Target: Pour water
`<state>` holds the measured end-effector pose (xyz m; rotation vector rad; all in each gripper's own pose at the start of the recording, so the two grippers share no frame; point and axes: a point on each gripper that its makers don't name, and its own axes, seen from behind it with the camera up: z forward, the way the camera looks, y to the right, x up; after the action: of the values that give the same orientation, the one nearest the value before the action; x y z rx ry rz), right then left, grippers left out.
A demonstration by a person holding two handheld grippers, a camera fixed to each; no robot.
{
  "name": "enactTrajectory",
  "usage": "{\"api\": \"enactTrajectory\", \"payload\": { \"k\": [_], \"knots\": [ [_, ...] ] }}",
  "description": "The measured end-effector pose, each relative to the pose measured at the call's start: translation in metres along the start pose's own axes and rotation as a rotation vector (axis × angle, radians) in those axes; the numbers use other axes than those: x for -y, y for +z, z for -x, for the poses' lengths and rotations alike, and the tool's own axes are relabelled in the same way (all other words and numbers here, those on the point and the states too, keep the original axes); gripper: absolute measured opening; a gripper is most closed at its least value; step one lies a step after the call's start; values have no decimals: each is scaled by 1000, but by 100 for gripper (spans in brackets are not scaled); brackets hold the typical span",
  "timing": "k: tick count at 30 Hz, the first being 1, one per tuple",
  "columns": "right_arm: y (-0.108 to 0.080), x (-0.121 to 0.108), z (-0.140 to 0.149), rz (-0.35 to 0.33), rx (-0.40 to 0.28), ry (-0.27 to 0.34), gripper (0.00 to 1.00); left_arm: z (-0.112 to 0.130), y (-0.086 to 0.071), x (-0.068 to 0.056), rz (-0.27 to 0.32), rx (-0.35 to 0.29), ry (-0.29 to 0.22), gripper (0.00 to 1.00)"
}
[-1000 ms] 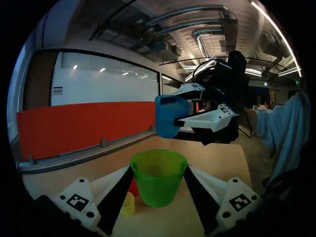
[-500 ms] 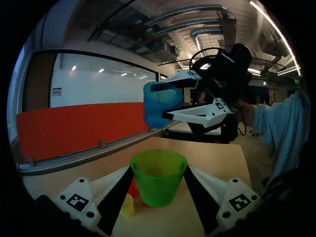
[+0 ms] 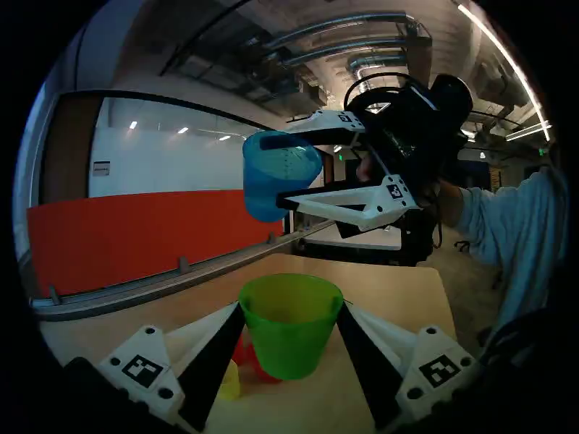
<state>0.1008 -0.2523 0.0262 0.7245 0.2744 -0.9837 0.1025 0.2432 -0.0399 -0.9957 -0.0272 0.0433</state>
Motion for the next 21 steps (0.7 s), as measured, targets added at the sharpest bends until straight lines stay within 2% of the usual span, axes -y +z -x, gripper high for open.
{"api": "enactTrajectory", "payload": {
  "k": [9,21],
  "knots": [
    [6,-9,-3,11,3,-87,91,-3,1,1,3,-9,-11,87],
    [8,-19,-3,34,11,-162,90,-4,3,-1,11,-8,-13,87]
  ]
}}
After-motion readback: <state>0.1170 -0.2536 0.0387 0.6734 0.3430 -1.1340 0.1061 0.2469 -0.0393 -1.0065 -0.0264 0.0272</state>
